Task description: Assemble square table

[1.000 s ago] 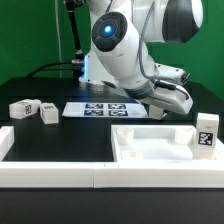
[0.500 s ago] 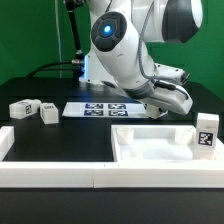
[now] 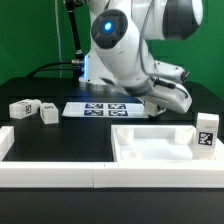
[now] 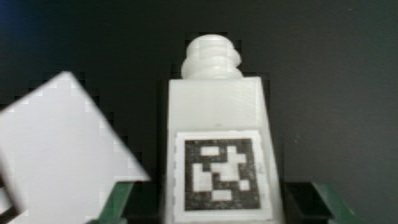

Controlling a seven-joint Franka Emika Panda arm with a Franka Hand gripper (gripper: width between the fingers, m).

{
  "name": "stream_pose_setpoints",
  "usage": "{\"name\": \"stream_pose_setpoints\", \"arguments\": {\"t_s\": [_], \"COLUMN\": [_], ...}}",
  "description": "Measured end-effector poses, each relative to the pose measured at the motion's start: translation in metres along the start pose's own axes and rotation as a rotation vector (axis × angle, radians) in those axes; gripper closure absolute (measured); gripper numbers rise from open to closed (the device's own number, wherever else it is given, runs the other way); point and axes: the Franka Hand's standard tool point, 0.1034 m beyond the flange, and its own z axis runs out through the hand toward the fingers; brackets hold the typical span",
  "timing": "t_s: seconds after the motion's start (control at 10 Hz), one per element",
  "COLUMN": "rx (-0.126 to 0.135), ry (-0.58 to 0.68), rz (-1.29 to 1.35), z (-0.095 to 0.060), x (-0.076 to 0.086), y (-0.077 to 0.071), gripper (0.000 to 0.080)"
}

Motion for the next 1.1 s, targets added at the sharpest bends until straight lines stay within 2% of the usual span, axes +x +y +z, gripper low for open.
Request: {"name": "stream_pose_setpoints", "arguments": {"t_s": [0.1, 0.2, 0.3, 0.4, 0.7, 0.8, 0.9, 1.0, 1.1], "rx": [-0.011, -0.01, -0.008, -0.025, -0.025, -0.024, -0.024, -0.027, -0.058], "ry": [0.021, 0.01, -0.008, -0.012, -0.009, 0.006, 0.014, 0.019, 0.108], "rz": [-0.043, -0.064, -0.073, -0.072, -0.07, -0.091, -0.119, -0.16, -0.216], "z": [-0.035, -0.063, -0.083, -0.088, -0.086, -0.09, -0.102, -0.132, -0.164], "x": [-0.008, -0.018, -0.031, -0.037, -0.034, -0.032, -0.028, -0.031, -0.034], "y": [-0.005, -0.007, -0.009, -0.008, -0.008, -0.008, -0.001, 0.007, 0.012], "gripper": [0.0512, 0.0512, 0.0512, 0.0512, 0.0512, 0.0512, 0.0512, 0.0512, 0.0512]}}
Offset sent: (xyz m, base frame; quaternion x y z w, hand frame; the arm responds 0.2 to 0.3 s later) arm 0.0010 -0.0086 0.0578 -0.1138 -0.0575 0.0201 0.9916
